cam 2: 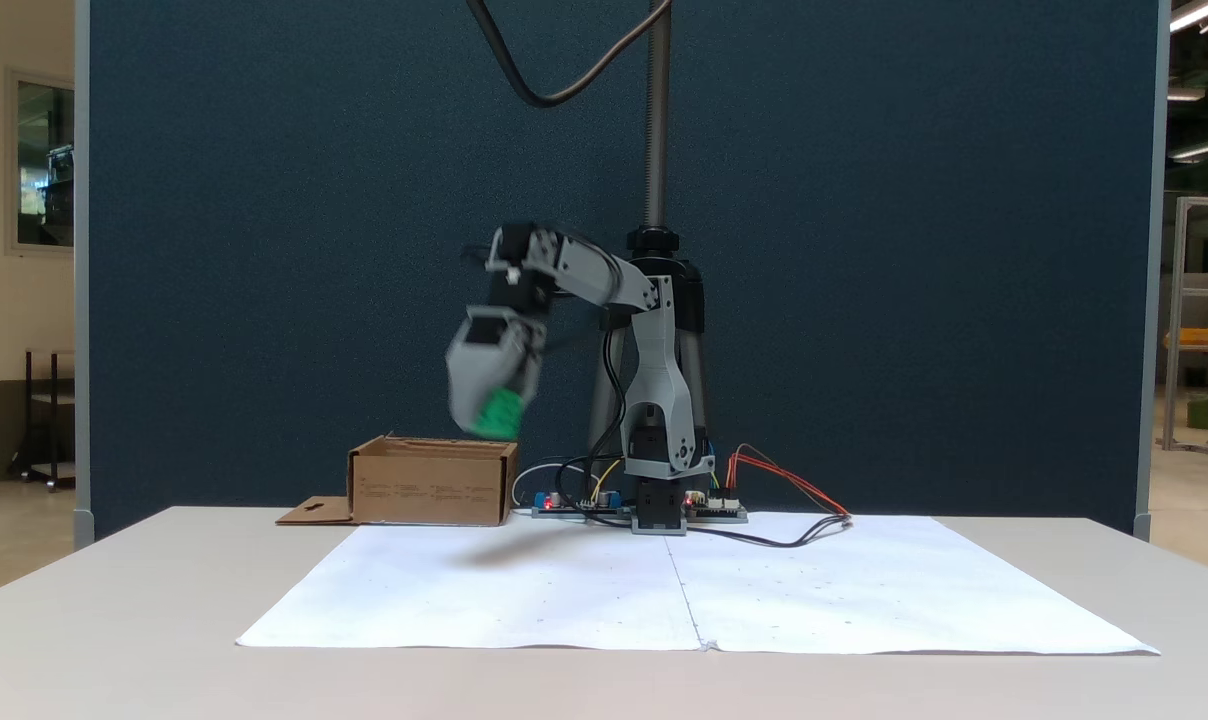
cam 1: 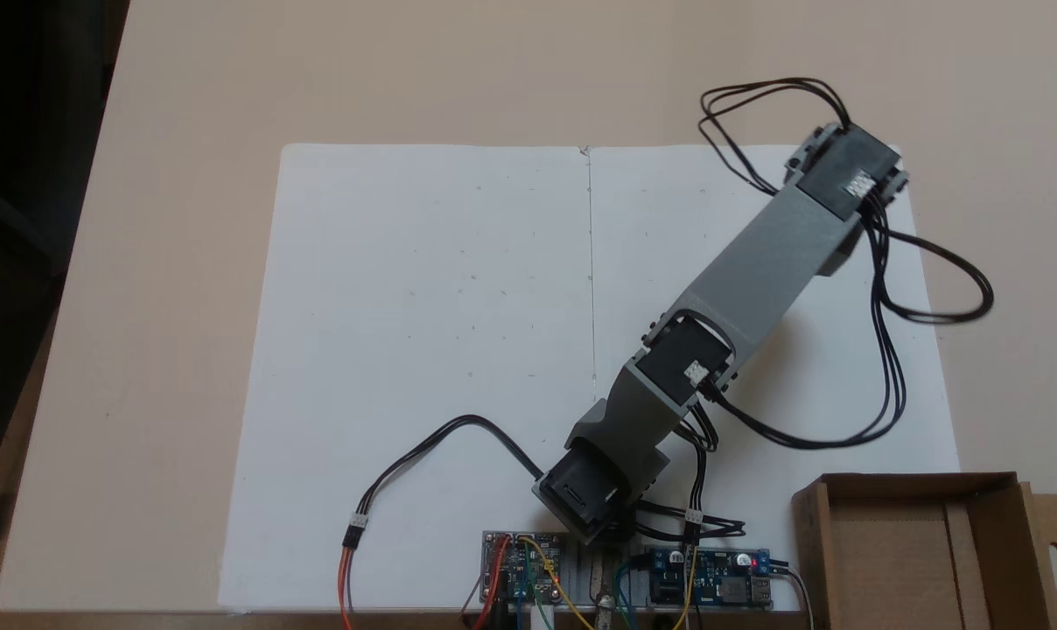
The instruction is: Grasp a green dice and put it in the bin.
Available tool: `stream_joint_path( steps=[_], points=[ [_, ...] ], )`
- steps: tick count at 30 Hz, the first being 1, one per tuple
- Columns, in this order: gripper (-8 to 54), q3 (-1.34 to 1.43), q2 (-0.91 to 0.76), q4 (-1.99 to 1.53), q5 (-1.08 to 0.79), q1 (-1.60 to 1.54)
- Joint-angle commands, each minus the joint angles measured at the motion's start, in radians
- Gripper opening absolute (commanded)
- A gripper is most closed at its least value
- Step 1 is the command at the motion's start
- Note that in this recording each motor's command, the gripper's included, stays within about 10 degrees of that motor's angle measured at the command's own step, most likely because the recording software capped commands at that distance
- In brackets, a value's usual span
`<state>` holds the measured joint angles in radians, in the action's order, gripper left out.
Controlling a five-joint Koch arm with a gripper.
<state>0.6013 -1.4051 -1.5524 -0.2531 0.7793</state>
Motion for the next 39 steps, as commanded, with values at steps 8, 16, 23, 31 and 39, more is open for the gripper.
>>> stream_joint_path(
  steps=[8,16,23,31,39],
  points=[
    [11.4,-0.087,-0.098,0.1,0.046,0.405],
    [11.4,-0.087,-0.064,0.126,-0.006,0.657],
    [11.4,-0.083,0.071,0.124,-0.014,0.851],
    [11.4,-0.009,0.15,0.126,-0.069,0.999],
    [40.7,0.13,0.15,0.127,-0.078,0.979]
  ],
)
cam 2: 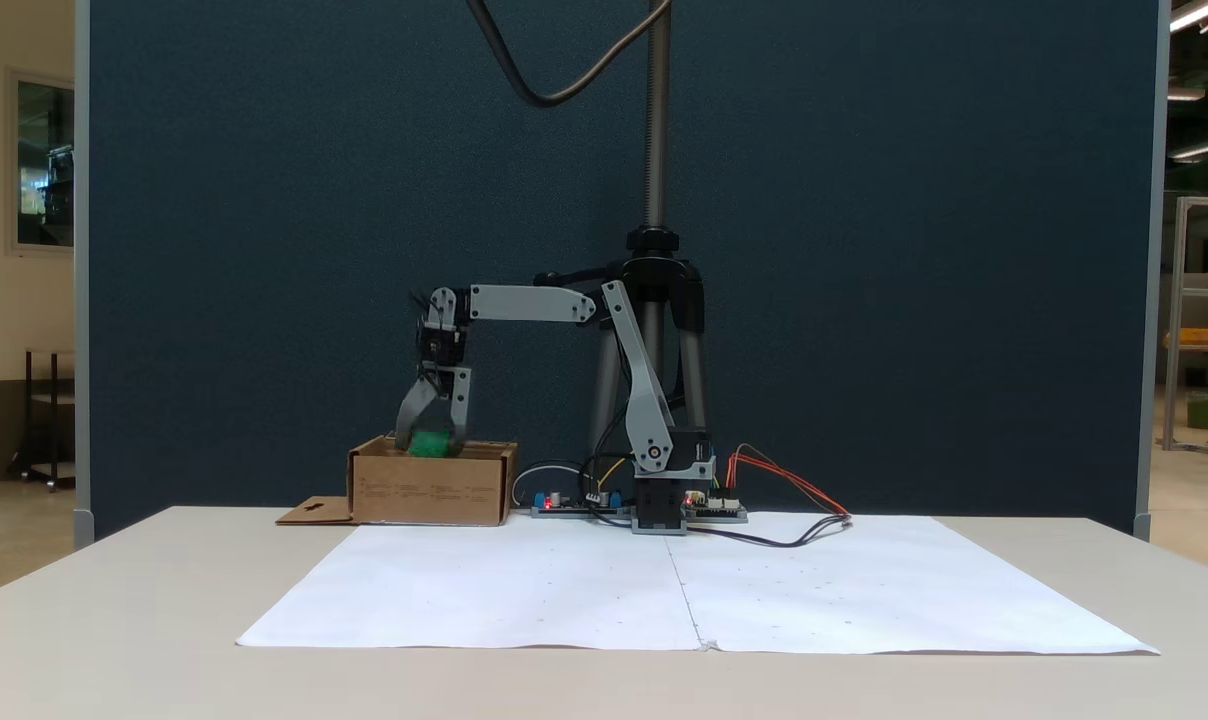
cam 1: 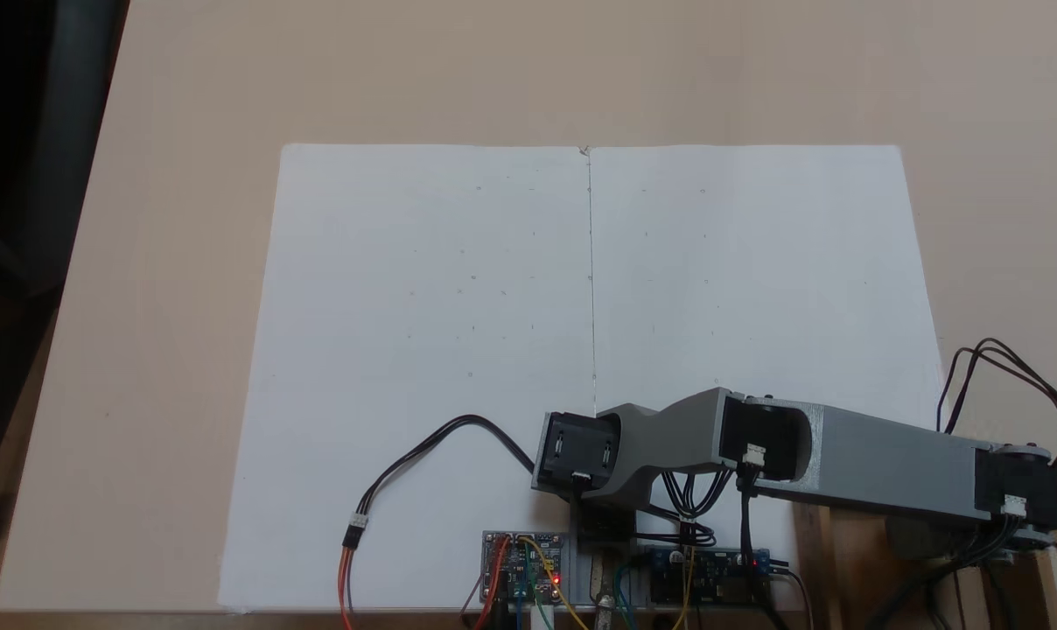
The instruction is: Grasp a green dice and put it in the bin.
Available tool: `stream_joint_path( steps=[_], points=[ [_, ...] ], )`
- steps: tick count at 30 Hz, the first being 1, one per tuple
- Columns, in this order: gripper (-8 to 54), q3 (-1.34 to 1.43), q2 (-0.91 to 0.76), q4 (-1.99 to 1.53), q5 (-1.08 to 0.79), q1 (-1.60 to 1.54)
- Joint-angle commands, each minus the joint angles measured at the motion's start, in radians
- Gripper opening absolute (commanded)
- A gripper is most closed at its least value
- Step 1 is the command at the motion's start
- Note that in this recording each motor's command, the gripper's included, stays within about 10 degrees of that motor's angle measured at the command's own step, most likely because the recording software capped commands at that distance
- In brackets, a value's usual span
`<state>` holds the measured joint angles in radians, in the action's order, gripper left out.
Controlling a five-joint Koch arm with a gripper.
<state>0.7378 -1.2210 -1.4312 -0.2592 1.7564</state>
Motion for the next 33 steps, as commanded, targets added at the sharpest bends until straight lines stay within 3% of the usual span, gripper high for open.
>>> stream_joint_path(
  steps=[1,7,16,22,33],
  points=[
    [43.9,0.006,-0.034,0.008,-0.072,-0.002],
    [44.0,0.018,-0.037,0.179,-0.054,-0.029],
    [43.8,0.015,-0.235,0.492,0.233,-0.196],
    [43.8,0.015,-0.377,0.549,0.295,-0.416],
    [44.0,0.015,-0.483,0.549,0.295,-0.96]
  ],
)
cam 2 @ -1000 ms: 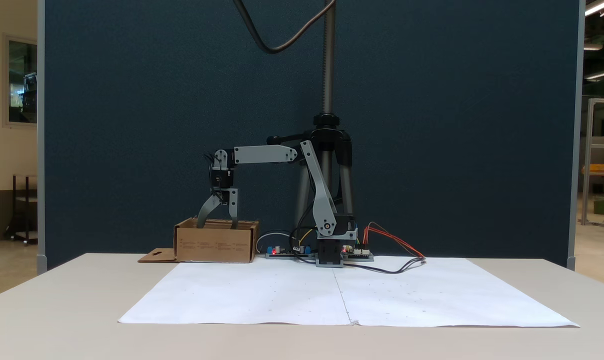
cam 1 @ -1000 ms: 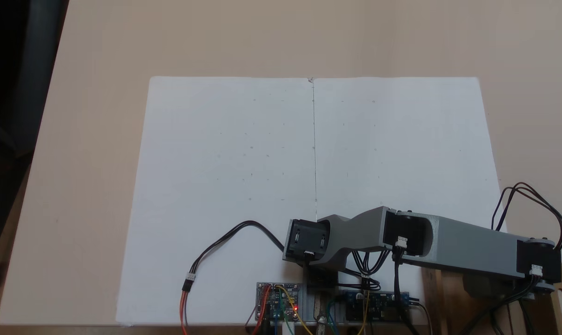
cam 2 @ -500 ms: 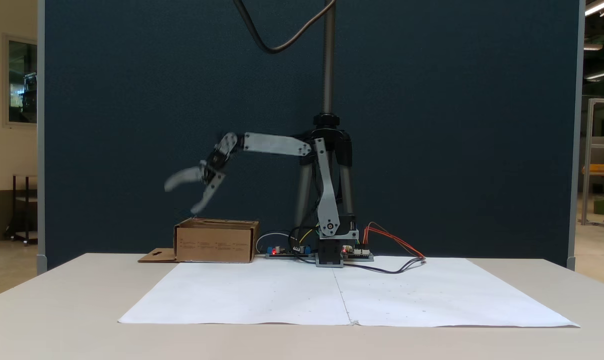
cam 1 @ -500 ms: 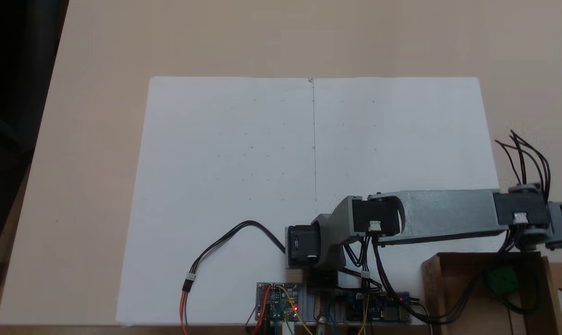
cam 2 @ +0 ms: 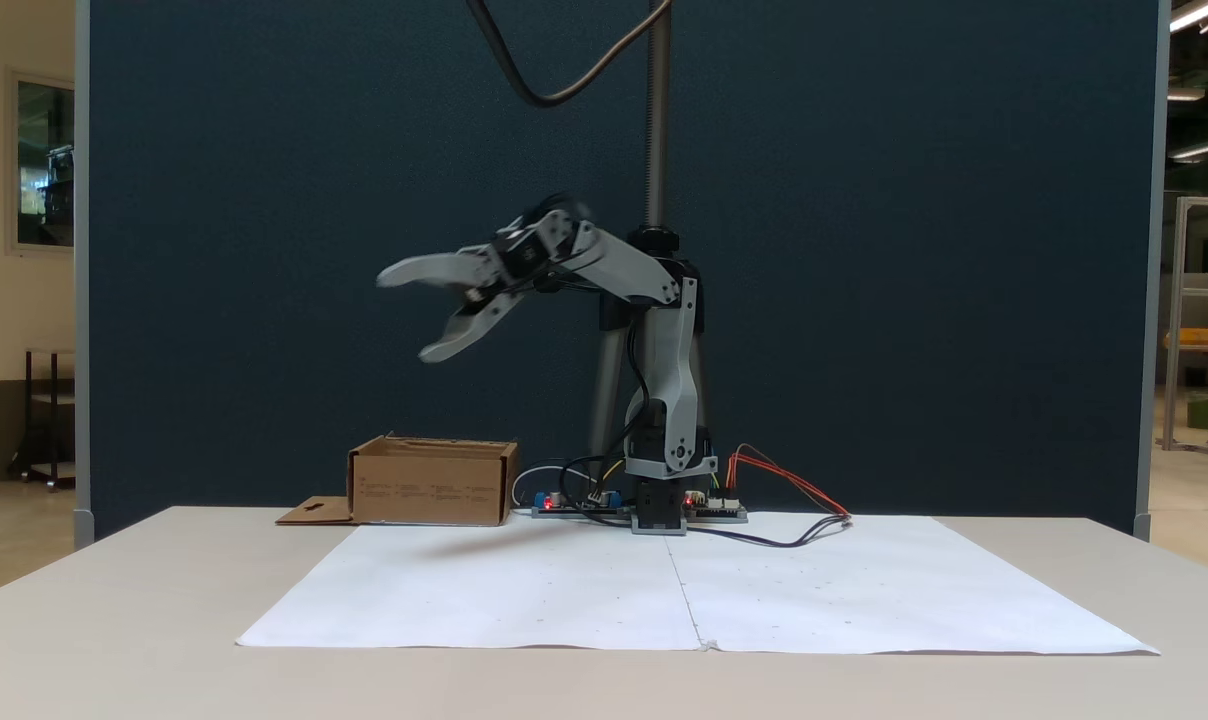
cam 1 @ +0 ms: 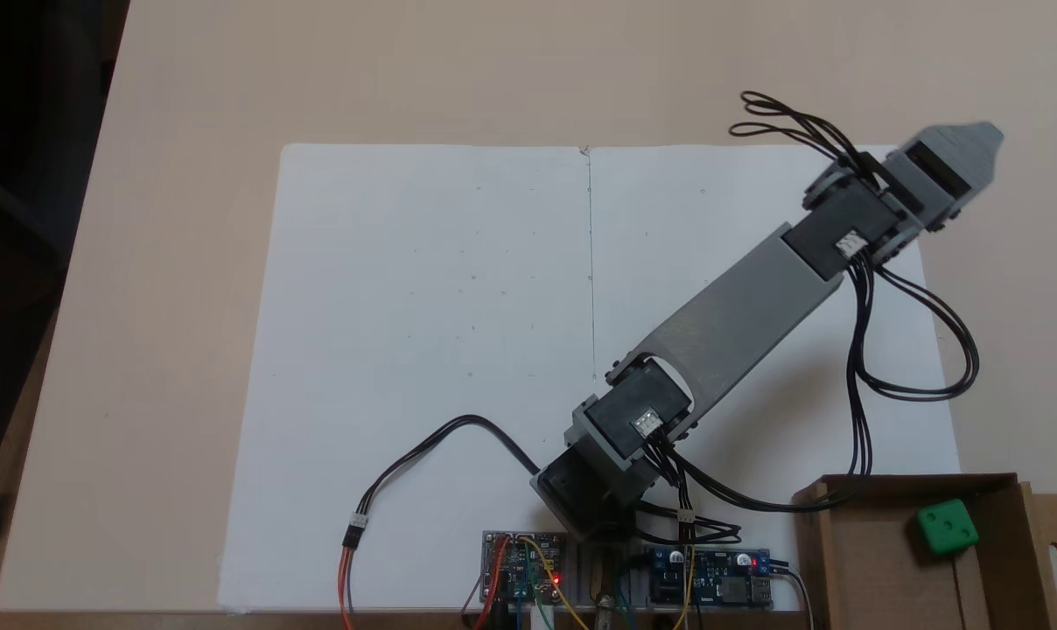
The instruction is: Grasp a green dice and put it in the bin.
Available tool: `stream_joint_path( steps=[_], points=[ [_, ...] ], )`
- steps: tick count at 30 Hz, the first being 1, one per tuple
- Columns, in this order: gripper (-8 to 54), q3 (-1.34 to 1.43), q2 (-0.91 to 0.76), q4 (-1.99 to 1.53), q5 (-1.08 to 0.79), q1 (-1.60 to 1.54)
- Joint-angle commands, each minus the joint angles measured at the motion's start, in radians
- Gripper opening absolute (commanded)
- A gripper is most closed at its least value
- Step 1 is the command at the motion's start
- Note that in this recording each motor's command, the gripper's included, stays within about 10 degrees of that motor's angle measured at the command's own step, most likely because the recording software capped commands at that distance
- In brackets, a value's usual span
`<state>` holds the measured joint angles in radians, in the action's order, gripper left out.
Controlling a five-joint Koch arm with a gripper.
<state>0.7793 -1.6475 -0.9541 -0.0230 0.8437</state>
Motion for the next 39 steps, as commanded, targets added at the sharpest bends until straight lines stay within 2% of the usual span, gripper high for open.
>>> stream_joint_path(
  steps=[1,12,18,23,33,39],
  points=[
    [44.0,-0.026,-0.066,0.072,0.058,-0.097],
    [44.1,-0.026,-0.169,0.072,0.058,-0.749],
    [44.0,0.011,-0.181,0.074,0.06,-0.957],
    [43.9,0.236,-0.252,0.23,0.058,-0.983],
    [43.9,0.804,-0.523,0.576,0.052,-0.971],
    [44.5,0.953,-0.652,0.777,0.044,-0.939]
  ],
)
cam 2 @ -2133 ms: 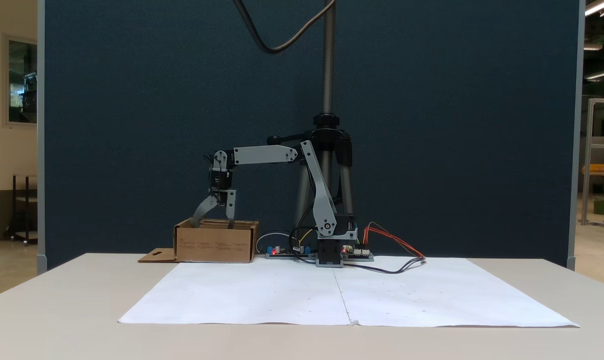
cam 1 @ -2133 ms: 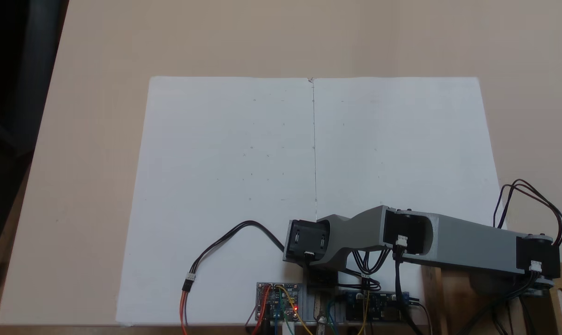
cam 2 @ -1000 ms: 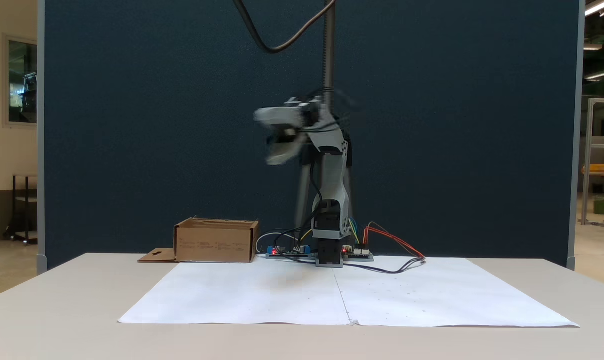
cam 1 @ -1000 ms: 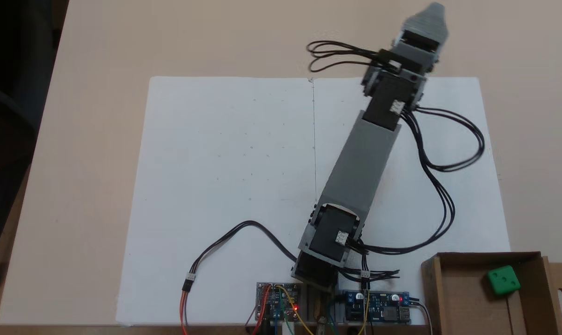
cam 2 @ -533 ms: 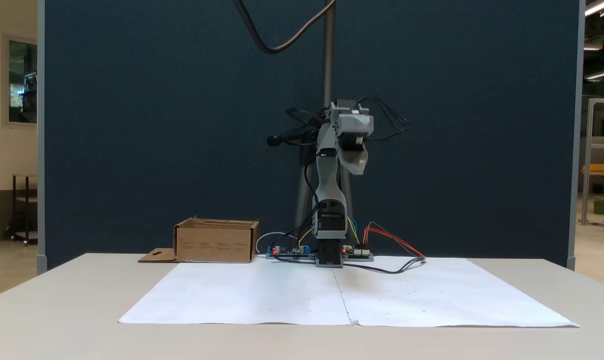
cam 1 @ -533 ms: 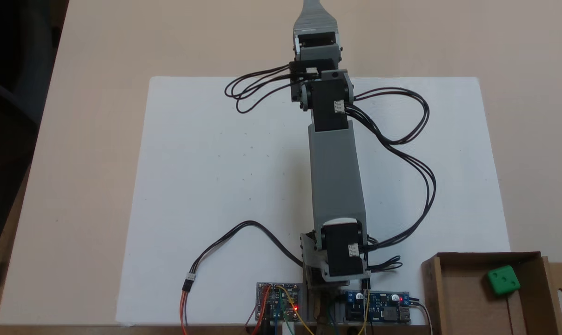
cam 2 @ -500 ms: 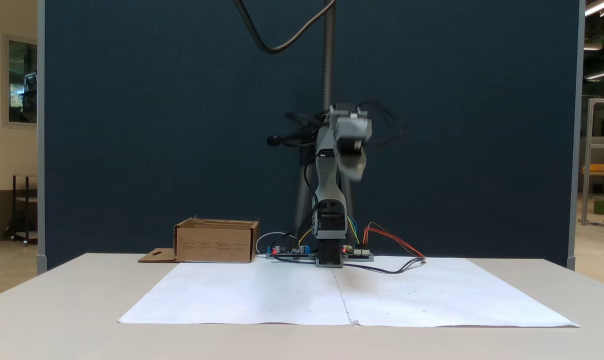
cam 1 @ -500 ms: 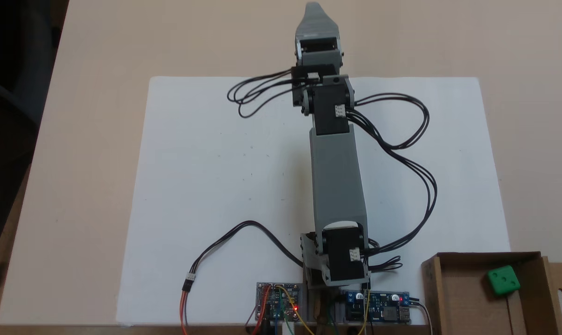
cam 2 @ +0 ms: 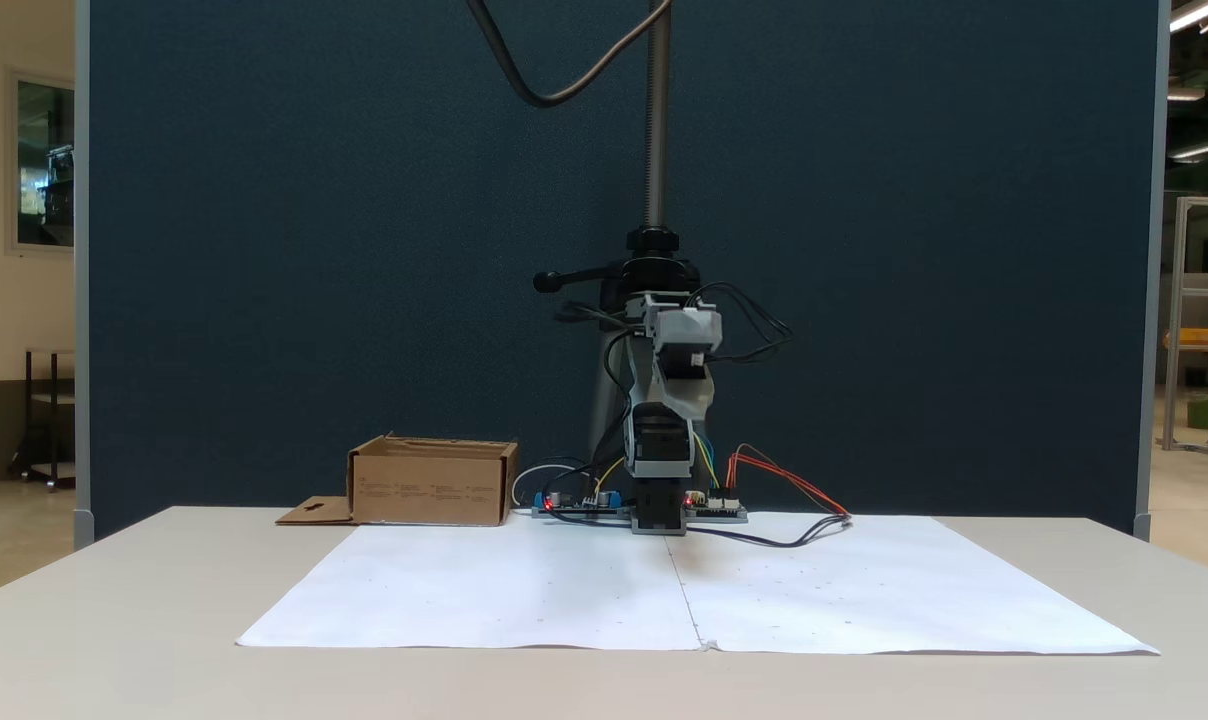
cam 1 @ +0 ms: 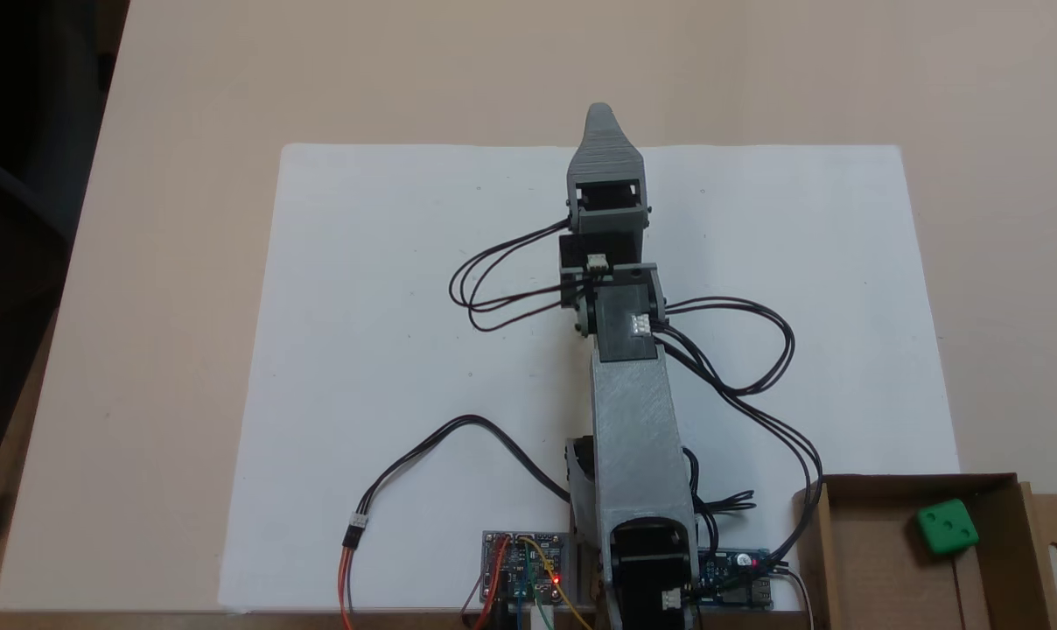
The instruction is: Grasp a green dice and put it in the bin.
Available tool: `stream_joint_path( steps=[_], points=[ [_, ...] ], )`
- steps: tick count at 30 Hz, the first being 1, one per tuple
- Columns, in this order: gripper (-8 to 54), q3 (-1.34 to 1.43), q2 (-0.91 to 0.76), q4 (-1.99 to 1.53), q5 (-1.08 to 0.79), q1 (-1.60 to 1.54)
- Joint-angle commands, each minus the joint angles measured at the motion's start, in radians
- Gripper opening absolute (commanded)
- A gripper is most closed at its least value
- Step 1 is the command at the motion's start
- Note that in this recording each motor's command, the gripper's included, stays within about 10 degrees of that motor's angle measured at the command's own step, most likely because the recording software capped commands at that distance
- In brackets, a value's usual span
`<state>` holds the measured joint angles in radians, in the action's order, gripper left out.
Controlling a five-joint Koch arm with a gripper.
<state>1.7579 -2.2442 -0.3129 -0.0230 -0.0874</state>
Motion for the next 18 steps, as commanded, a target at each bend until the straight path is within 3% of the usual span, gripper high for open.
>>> stream_joint_path(
  steps=[1,18],
  points=[
    [44.7,-0.006,-0.081,0.168,0.044,-0.009],
    [44.4,0.453,-0.127,0.65,-0.008,0.095]
  ],
)
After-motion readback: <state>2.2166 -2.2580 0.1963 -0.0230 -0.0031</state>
